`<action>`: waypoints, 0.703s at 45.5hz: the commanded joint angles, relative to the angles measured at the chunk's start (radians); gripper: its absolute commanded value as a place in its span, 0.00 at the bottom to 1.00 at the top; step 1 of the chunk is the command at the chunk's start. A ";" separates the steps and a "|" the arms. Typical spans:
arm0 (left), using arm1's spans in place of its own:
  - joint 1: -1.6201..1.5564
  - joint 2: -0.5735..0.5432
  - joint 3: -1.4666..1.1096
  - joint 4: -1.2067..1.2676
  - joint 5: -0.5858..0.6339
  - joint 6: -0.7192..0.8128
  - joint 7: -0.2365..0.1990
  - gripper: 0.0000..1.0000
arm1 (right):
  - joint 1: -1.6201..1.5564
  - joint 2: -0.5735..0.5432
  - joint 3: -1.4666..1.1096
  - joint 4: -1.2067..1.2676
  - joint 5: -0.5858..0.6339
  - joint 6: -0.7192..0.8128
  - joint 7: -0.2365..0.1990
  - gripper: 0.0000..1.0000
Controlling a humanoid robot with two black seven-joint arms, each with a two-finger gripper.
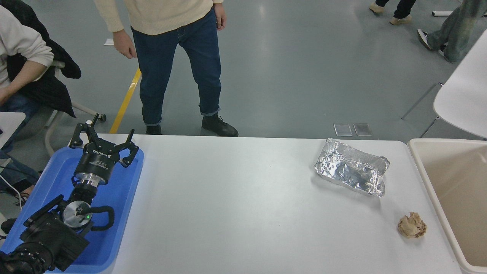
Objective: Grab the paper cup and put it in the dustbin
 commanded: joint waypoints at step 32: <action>-0.001 0.000 0.000 0.000 0.002 -0.002 0.001 1.00 | 0.004 -0.009 0.360 0.004 -0.004 -0.002 -0.003 1.00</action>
